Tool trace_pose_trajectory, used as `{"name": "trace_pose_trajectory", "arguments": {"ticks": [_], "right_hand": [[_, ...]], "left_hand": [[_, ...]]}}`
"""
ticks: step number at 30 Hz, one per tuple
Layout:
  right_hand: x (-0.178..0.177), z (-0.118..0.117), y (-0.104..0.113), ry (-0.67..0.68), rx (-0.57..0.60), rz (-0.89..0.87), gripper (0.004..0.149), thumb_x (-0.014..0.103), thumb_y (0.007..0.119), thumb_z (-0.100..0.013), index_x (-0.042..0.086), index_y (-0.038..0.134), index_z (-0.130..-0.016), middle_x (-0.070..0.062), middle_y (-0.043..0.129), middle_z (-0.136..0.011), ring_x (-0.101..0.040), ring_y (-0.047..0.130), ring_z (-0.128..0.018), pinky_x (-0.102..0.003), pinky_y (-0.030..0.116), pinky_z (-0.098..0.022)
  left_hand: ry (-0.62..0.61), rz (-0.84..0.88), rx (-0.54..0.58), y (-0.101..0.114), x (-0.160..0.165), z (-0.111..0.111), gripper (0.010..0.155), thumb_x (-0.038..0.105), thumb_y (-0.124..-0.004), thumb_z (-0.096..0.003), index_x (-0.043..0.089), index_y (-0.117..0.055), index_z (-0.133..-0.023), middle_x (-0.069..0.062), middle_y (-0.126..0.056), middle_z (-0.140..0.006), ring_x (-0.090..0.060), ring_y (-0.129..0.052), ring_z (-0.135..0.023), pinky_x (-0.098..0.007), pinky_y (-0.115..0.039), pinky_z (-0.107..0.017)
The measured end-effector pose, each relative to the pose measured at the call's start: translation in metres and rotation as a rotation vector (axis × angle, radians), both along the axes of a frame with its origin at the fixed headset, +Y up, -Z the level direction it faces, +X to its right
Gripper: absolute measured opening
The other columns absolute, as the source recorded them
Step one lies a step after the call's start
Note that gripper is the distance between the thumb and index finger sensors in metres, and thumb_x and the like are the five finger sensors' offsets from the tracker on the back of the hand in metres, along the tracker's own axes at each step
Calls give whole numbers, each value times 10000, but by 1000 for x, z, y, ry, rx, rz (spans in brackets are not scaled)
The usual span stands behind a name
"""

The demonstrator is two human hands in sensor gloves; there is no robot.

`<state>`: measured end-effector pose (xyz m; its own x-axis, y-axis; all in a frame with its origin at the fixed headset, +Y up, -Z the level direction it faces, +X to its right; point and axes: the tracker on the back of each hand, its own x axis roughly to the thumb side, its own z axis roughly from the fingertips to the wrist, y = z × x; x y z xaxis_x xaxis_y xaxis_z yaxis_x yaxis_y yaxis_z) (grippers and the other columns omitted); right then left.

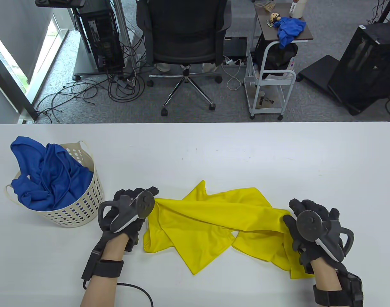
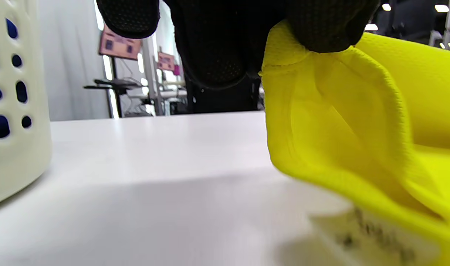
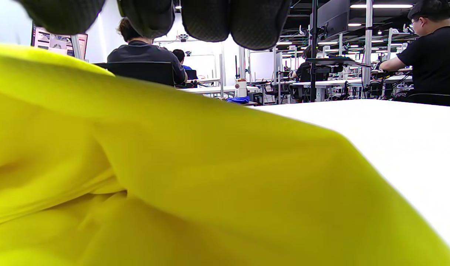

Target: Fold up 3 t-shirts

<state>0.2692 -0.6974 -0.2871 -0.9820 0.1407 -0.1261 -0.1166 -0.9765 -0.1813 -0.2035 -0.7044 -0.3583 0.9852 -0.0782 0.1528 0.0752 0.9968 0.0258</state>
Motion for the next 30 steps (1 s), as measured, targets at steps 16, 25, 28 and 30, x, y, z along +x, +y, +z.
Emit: {"name": "trace_pose_trajectory", "arguments": {"ticks": [16,25,28,30], "right_hand": [[5,3,5,9,9,-35,560,514,750,-434,317,619,-942,-57,596,-1022,-382,651,-948,-768,361,-703],[-12,-4,-11,252,-358,-43,744,631,774,-351,294,583,-986,-82,583,-1056,-435,587,-987,-779,315,-706],[-22,-5,-22,222,-541,166,882,578,864,-308,310,436,-1031,-100,412,-1116,-449,453,-1034,-779,239,-706],[-22,-9,-26,118,-482,311,802,503,867,-347,290,480,-1016,-90,454,-1100,-424,518,-1016,-761,291,-714]], "left_hand": [[77,-102,50,-2,11,0,467,472,-772,-424,507,-673,-879,155,-853,-803,-85,-907,-710,-494,-653,-747],[200,51,162,23,-25,3,436,510,-734,-434,488,-702,-868,152,-873,-759,-81,-920,-664,-485,-687,-718],[214,33,140,19,-29,1,436,510,-736,-431,489,-706,-866,155,-875,-758,-80,-922,-664,-483,-690,-716],[222,39,139,19,-32,0,437,508,-739,-431,490,-706,-866,154,-875,-758,-80,-923,-664,-483,-691,-715]]}}
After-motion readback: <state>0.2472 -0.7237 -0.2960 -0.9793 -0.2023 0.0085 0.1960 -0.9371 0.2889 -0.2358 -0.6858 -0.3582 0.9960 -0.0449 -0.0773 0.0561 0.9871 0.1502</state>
